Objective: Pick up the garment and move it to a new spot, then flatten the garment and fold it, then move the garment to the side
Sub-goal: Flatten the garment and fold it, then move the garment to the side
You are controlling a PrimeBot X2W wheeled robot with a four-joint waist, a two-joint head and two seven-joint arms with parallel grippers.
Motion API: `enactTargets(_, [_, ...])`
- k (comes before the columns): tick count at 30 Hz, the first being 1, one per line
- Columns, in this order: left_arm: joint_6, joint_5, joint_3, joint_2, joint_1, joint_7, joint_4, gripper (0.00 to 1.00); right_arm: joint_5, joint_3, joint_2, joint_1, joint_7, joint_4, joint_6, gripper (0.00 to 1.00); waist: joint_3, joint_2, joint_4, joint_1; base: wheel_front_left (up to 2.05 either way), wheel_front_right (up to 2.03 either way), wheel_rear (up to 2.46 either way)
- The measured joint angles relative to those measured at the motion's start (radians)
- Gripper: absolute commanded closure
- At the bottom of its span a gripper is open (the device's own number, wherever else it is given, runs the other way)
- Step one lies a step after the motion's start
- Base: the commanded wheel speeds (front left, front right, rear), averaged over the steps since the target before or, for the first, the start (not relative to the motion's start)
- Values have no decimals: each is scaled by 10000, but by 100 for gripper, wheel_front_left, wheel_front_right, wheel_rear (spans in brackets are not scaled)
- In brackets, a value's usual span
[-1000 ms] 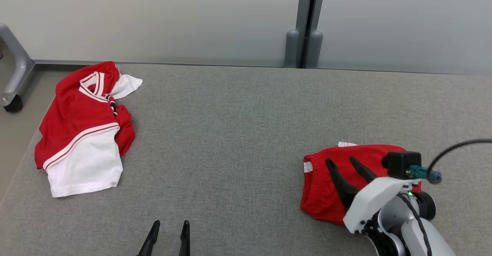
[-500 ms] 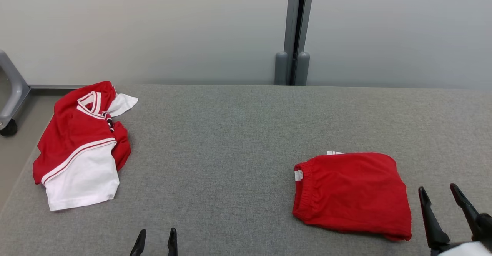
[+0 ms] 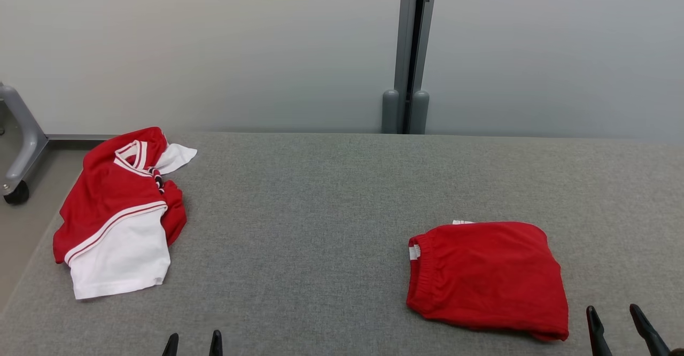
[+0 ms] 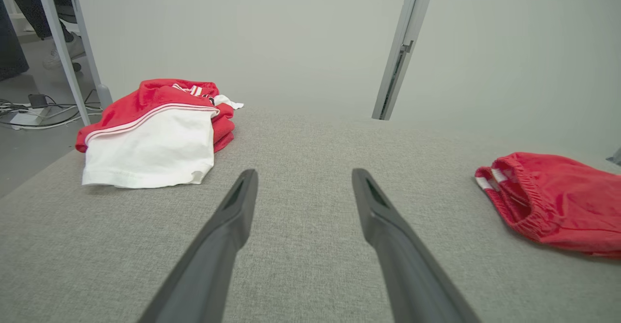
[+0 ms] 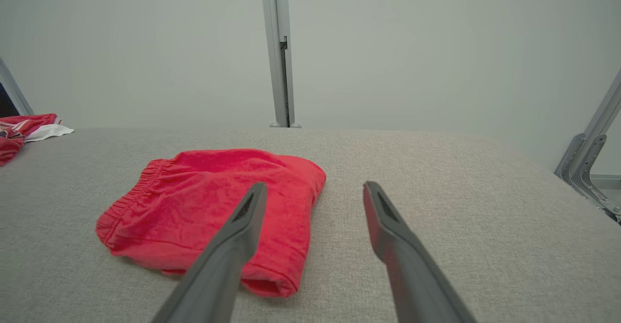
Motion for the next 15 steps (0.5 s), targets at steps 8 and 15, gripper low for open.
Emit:
enactTargets(8, [-44, 25, 105, -2, 49, 0, -4, 0, -10, 48, 213, 120, -8, -105, 0, 0, 1, 0, 65, 0, 0, 0, 0])
enactTargets(15, [-44, 10, 17, -2, -38, 0, -48, 0, 1018, 807, -228, -916, 405, 385, 0, 0, 291, 0, 119, 0, 0, 0, 0])
